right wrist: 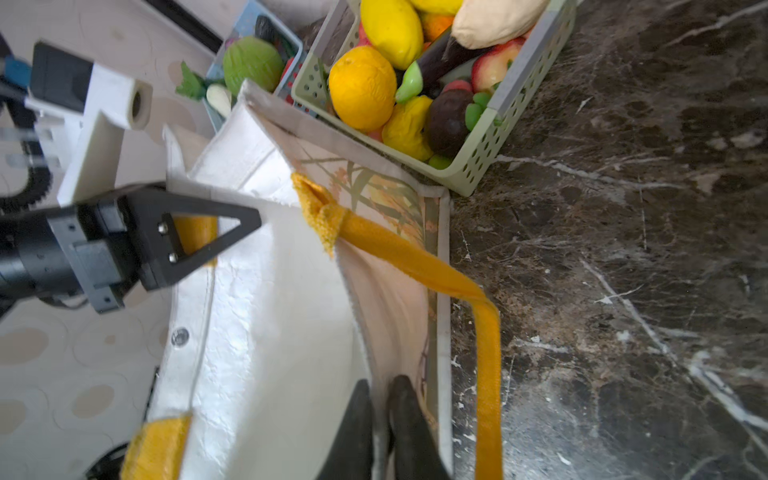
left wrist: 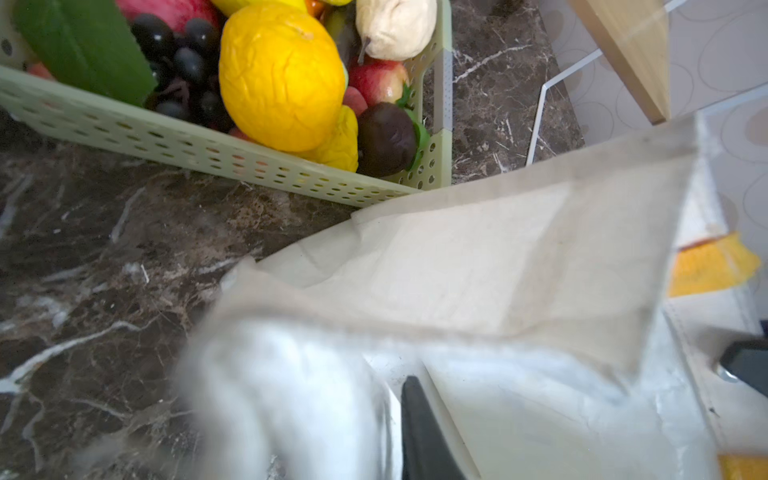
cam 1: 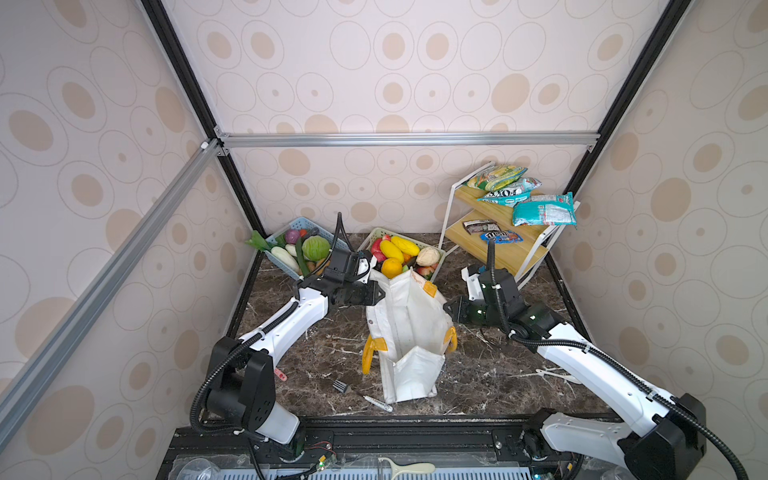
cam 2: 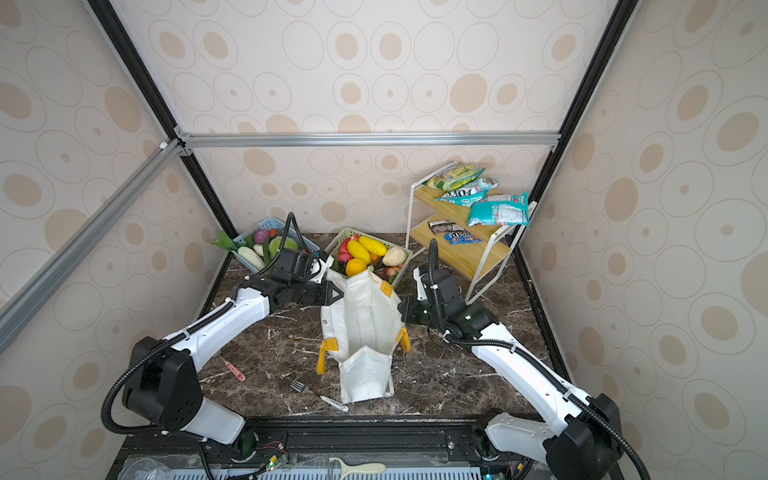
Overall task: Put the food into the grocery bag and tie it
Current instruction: 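Hold the bag open with the left gripper while the right reaches into the fruit basket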
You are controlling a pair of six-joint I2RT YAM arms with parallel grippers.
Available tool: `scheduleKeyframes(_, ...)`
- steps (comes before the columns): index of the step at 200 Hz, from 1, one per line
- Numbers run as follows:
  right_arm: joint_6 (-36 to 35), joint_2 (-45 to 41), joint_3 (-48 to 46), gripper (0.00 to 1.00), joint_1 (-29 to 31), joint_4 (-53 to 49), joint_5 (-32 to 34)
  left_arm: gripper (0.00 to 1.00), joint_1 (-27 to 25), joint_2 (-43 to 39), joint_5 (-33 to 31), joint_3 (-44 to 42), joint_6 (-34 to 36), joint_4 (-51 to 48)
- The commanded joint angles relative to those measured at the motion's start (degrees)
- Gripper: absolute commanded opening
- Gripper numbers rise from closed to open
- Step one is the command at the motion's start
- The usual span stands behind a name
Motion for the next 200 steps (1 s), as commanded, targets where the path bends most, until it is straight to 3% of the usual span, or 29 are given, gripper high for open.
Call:
scheduleKeyframes(1, 1.37, -0.8, 0.08, 0.31, 0.32, 1.19, 4.12, 0.26, 0.12, 0.92, 0.96, 0.67, 1.11, 1.8)
scheduleKeyframes(37, -3.61, -0.84, 3.9, 0.51, 0.26, -3.36, 6.03, 0.37, 0.3, 0.08, -3.89, 0.41, 0.97, -0.07)
scheduleKeyframes(60, -7.59, -1.6, 7.64, 0.61, 0.27, -7.06, 8.23, 0.53, 0.33, -1.19, -4.82, 0.75, -0.03, -0.69)
scheduleKeyframes(107, -17.35, 2.46, 16.13, 0.72, -1.02, -12.06, 16.03, 0.72, 2.48, -4.91, -12.39, 4.18, -2.59, -4.59)
scheduleKeyframes(166, -22.66, 17.65, 27.79, 0.77, -9.67, -9.84, 11.64, 0.77, 12.65, -6.76, -18.26, -1.02, -9.46, 4.33)
scheduleKeyframes(200, -22.29, 26.19, 33.59, 0.77, -12.21, -10.27, 15.74, 0.76, 13.69, -4.54, -20.46, -7.32, -11.23, 9.55)
